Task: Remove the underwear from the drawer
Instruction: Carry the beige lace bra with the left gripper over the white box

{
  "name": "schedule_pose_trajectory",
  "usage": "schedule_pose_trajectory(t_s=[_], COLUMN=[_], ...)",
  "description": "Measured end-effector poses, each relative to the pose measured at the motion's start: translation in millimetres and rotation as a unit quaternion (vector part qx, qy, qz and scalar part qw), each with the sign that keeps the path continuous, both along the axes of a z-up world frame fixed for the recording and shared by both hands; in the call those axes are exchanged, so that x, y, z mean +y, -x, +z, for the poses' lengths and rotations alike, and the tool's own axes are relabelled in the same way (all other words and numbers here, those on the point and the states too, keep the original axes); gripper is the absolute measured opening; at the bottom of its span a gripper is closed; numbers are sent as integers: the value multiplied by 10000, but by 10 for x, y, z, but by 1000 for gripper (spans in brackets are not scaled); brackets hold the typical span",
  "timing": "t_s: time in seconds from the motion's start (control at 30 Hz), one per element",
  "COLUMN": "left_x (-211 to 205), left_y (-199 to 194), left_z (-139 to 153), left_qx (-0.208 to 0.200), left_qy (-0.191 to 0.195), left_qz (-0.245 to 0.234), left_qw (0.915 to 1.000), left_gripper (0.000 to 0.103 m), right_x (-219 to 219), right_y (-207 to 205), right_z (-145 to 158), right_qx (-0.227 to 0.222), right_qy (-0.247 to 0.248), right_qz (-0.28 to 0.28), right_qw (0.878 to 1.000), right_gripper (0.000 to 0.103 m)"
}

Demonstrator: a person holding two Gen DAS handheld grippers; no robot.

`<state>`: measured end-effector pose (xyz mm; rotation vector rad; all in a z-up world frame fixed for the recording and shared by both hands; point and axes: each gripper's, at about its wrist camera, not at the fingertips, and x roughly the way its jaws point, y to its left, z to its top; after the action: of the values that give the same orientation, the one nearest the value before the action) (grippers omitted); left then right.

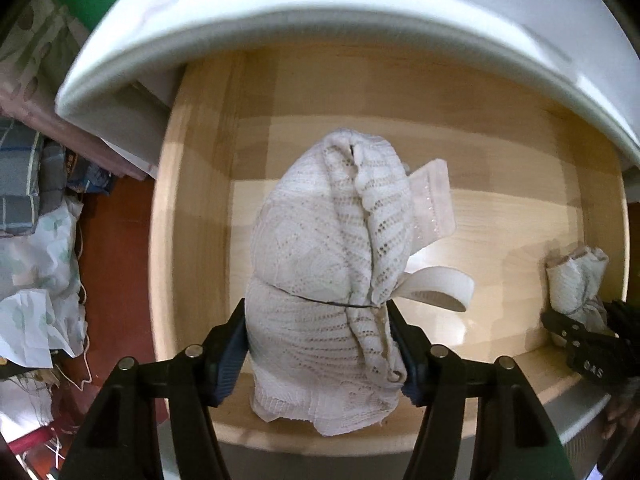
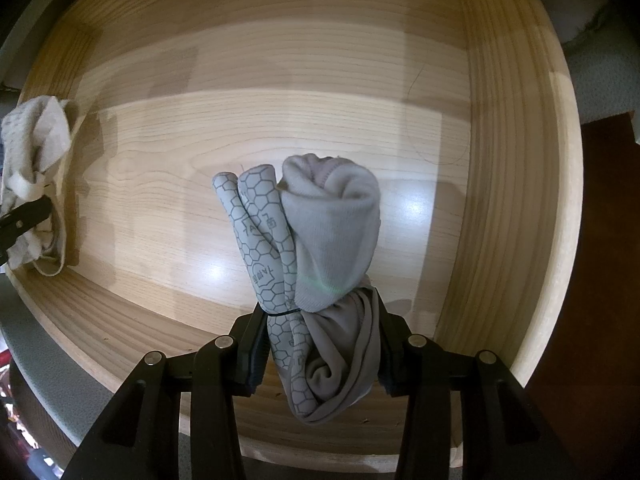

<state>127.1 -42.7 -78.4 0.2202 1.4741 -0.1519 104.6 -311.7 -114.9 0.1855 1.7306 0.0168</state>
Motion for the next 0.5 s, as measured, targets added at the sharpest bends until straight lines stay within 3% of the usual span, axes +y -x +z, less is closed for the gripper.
schedule_pose_trajectory(t_s=[0.3, 0.5], left_x=[-141, -187], left_y=[100, 237], left_z=[417, 768], left_qx=[-59, -370], left_qy=[-157, -113], left_qz=[-374, -620], left_qw=[9992, 9973], left_gripper=[63, 63], right_x=[1, 6], right_y=[-5, -9], right_z=[4, 5], right_qx=[2, 2], right_qy=[2, 3], right_qz=[0, -4], right_qw=[10000, 10000], right_gripper=[40, 40])
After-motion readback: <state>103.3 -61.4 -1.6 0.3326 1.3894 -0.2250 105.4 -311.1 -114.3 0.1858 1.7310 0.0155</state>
